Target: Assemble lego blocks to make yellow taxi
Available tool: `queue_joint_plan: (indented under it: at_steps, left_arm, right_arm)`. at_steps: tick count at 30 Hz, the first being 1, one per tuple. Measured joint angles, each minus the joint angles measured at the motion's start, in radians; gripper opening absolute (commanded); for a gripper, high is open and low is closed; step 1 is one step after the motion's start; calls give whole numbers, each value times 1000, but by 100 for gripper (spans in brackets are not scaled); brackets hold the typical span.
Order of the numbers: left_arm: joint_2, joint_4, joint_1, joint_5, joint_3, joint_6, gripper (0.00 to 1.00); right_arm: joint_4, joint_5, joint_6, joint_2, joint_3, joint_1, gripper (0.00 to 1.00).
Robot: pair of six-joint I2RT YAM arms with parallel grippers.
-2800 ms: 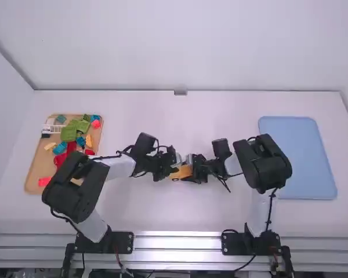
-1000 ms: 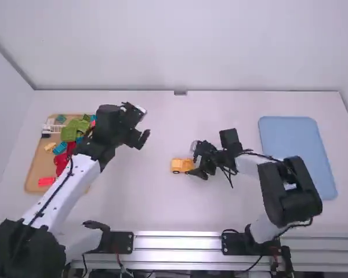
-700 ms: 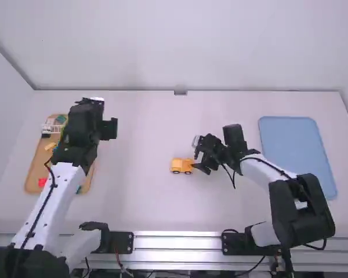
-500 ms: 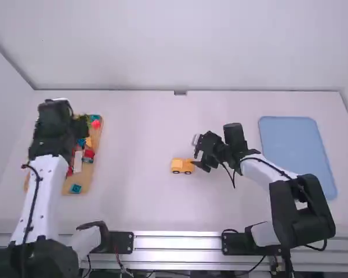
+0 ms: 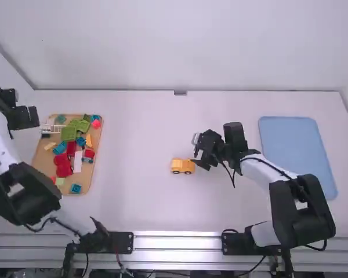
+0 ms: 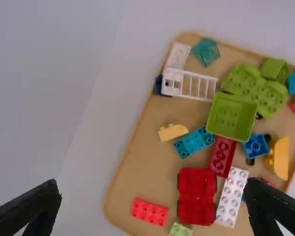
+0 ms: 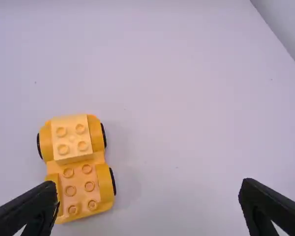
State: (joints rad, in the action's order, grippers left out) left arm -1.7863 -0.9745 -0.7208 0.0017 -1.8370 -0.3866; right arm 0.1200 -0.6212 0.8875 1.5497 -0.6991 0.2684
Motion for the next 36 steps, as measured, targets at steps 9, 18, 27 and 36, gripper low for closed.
queue_joint_plan:
  at_steps: [9, 18, 27, 36]
  left_arm:
    - [-259, -141, -5, 52, -240, -323, 100]
    - [-291, -200, -6, -2, -246, -498, 95]
    - [-291, -184, -6, 2, -232, -632, 84]
    - [-305, 77, -6, -14, -7, -724, 75]
  right_arm:
    - [29, 1, -62, 0, 0, 0, 98]
    - [38, 1, -93, 0, 0, 0, 98]
    - [34, 0, -127, 0, 0, 0, 98]
    - [30, 0, -190, 0, 0, 0, 98]
